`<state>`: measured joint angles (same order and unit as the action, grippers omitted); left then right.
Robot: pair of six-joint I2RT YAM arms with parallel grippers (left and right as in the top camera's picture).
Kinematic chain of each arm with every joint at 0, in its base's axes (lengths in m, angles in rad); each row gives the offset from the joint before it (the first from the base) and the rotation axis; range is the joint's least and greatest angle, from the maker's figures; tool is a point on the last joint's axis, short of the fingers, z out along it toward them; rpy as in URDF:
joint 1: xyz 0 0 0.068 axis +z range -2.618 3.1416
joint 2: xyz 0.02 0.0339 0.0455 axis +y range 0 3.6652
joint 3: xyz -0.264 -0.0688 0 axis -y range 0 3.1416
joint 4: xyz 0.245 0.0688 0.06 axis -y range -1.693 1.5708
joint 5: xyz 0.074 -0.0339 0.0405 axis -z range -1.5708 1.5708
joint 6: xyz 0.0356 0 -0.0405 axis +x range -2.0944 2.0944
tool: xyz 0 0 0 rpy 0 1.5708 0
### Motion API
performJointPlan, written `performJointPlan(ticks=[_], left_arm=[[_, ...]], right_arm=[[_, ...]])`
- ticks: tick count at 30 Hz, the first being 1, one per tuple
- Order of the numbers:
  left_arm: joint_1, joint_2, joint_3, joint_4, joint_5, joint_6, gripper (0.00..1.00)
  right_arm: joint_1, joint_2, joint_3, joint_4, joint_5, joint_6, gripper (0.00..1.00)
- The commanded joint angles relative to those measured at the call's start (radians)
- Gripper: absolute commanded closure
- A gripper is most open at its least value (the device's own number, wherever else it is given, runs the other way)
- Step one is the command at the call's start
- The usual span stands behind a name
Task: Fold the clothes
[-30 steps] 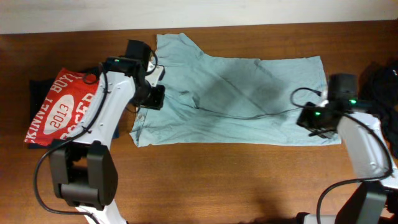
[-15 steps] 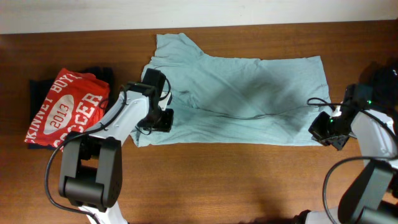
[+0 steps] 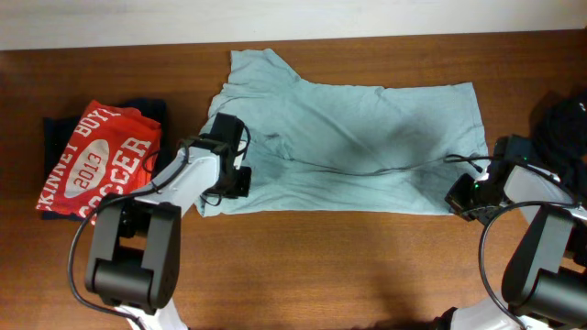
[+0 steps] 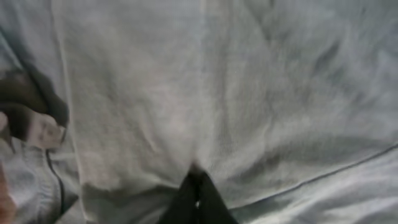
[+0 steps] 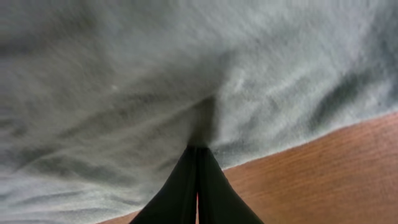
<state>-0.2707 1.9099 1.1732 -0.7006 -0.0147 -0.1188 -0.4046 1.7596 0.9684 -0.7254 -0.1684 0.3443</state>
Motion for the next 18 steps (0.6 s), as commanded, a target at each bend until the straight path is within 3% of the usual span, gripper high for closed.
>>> performJointPlan(ticks=[1, 11, 18], left_arm=[[0.005, -0.006, -0.064, 0.019, -0.001, -0.027, 0.99], [0.018, -0.006, -0.109, 0.033, -0.005, -0.076, 0.99], [0.018, -0.007, -0.109, -0.042, -0.043, -0.130, 0.99]], right_arm=[[-0.005, 0.024, -0.013, 0.023, -0.003, 0.005, 0.96], [-0.006, 0.024, -0.097, 0.016, 0.186, 0.135, 0.96], [-0.075, 0.011, -0.114, -0.023, 0.245, 0.197, 0.96]])
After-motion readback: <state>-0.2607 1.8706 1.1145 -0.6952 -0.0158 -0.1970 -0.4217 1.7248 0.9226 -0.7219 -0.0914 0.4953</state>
